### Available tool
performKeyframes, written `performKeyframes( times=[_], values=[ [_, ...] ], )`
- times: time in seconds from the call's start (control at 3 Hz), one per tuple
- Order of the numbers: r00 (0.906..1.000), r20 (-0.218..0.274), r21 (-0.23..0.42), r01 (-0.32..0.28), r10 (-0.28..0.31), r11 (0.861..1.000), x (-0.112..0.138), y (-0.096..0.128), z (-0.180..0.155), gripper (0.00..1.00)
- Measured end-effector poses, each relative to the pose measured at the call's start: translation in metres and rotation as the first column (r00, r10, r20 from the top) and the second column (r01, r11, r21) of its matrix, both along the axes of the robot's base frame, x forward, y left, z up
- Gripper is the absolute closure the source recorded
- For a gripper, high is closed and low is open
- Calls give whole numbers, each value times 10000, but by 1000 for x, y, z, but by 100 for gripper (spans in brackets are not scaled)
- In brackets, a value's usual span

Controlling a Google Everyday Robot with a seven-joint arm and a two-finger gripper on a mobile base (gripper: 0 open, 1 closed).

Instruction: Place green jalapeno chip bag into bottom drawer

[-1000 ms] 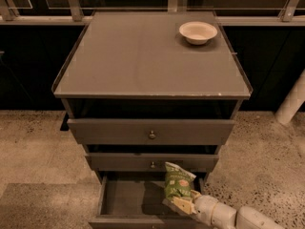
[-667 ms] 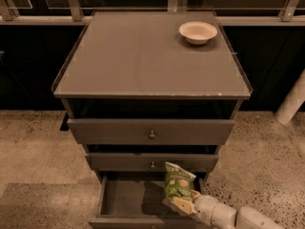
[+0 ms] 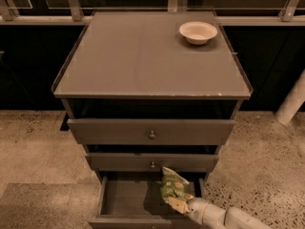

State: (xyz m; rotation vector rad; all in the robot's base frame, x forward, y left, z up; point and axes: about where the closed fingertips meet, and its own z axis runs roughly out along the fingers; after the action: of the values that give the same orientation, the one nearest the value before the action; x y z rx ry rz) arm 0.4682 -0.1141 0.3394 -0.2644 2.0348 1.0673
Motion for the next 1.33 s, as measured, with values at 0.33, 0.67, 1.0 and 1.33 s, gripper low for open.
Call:
performKeyframes(
  times=[0.33,0.67,1.0,1.33],
  values=[
    [9980,-606,387,191,-167,9991,9,7,-32,100],
    [9924,-1185,492,393,-332,9980,9,13,-58,100],
    [9876,-1533,274,376,-329,9989,16,18,-77,100],
    [9835,-1763,-42,414,-415,9991,26,21,-92,100]
  ],
)
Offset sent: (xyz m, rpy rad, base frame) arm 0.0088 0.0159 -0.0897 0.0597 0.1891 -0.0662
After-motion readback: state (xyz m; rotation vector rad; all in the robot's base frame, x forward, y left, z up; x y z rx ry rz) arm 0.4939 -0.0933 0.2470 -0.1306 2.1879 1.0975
